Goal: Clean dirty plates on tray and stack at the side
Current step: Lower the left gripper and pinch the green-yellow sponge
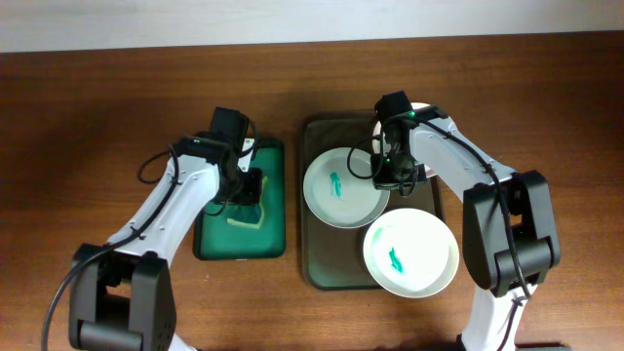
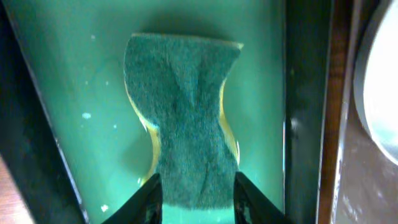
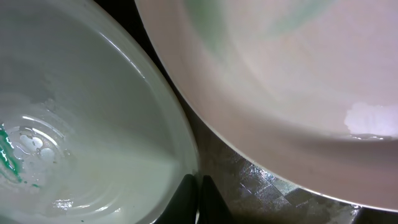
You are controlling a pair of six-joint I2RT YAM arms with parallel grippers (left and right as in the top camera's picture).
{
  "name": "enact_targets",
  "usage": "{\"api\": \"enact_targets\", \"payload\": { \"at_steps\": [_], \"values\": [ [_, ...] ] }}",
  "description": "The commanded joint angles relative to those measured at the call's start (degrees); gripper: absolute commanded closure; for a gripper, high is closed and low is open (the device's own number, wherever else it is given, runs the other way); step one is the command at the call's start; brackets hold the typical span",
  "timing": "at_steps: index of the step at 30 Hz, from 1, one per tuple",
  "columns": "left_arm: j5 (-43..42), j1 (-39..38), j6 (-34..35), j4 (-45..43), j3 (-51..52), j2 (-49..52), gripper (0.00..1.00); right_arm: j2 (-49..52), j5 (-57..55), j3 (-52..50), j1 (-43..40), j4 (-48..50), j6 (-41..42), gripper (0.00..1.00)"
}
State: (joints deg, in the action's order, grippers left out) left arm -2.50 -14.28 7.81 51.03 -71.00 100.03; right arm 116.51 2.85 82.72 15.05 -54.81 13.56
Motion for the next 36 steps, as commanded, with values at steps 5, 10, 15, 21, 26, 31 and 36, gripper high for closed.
{"api": "enact_targets", "payload": {
  "at_steps": [5, 10, 15, 21, 26, 31, 36],
  "values": [
    [0.9, 0.0, 5.5, -5.5, 5.2, 0.4, 0.57, -1.1, -0.1, 0.9, 0.3, 0.0, 0.4, 0.96],
    [0.9, 0.0, 5.9, -7.8, 6.7, 0.6, 0.56, -1.1, -0.1, 0.9, 0.3, 0.0, 0.4, 0.96],
    [1.0, -0.7, 7.4, -10.5, 8.3, 3.3, 0.57, -1.1, -0.1, 0.9, 0.3, -0.1, 0.5, 0.96],
    [2.5, -0.7, 7.4, -10.3, 8.3, 7.5, 0.96, -1.1, -0.1, 0.9, 0.3, -0.1, 0.5, 0.96],
    [2.6, -0.6, 5.6, -8.0, 6.1, 6.1, 1.0, -1.1, -0.1, 0.9, 0.3, -0.5, 0.4, 0.96],
    [11.5, -0.6, 5.4, -6.8, 4.6, -6.1, 1.0, -1.1, -0.1, 0.9, 0.3, -0.5, 0.5, 0.96],
    [11.3, -0.6, 5.3, -8.2, 4.6, -17.3, 1.0, -1.1, 0.0, 0.9, 0.3, -0.7, 0.5, 0.96]
  ]
}}
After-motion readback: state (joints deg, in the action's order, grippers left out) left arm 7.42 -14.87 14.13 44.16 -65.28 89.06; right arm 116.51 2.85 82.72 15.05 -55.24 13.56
